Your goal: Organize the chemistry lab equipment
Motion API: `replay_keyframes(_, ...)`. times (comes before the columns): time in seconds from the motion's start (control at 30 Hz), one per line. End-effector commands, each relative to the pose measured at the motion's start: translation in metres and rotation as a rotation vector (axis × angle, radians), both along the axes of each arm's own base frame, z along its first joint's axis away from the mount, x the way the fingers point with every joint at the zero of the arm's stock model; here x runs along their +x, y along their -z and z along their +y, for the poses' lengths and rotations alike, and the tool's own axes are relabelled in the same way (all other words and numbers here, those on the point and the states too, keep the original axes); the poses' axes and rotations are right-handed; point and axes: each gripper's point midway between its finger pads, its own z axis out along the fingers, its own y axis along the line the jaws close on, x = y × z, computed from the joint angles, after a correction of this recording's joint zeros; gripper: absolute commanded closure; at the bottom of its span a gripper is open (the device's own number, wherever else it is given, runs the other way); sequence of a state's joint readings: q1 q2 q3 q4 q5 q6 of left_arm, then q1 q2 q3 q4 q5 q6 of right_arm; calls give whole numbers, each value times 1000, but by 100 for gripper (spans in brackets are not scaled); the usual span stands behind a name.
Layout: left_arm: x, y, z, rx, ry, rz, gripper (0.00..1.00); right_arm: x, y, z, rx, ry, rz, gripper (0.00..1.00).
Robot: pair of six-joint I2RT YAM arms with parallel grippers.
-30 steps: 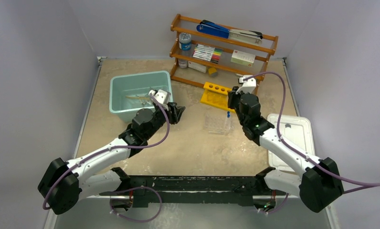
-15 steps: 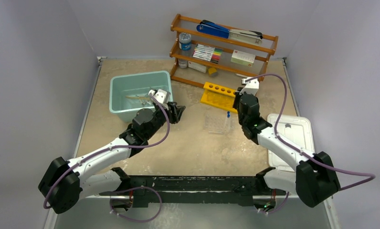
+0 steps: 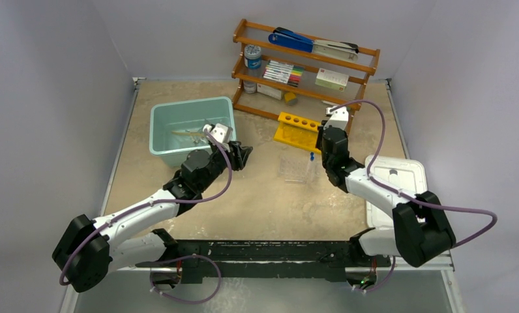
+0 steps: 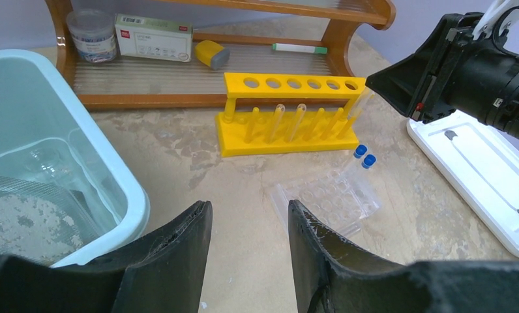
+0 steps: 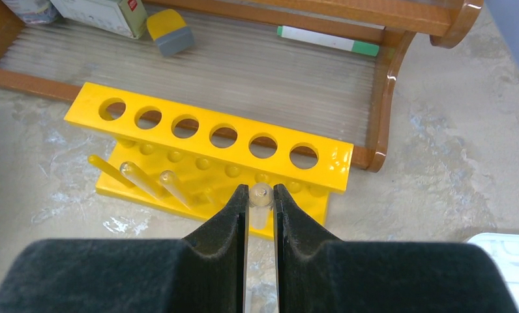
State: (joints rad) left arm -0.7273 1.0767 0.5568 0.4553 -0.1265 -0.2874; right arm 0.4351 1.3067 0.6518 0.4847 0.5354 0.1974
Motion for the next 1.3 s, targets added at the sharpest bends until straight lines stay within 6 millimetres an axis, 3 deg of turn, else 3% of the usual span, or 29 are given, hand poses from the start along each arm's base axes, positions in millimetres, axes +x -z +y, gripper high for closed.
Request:
replay_keyframes(0.0,0,-11,4,-29,-16,-44,54,15,-28,3,44,17,-91,95)
replay_keyframes(0.43,3,-3,2,-6,-14,-38,54,19,-50,6,52,5,-131,96)
replay_keyframes(0.9,6,6,4,20,-29,-30,54,35,-27,11,18,9,-84,96)
replay_keyframes(1.27,6,9,5,28,-29,-23,55,26,-24,7,24,14,-71,96)
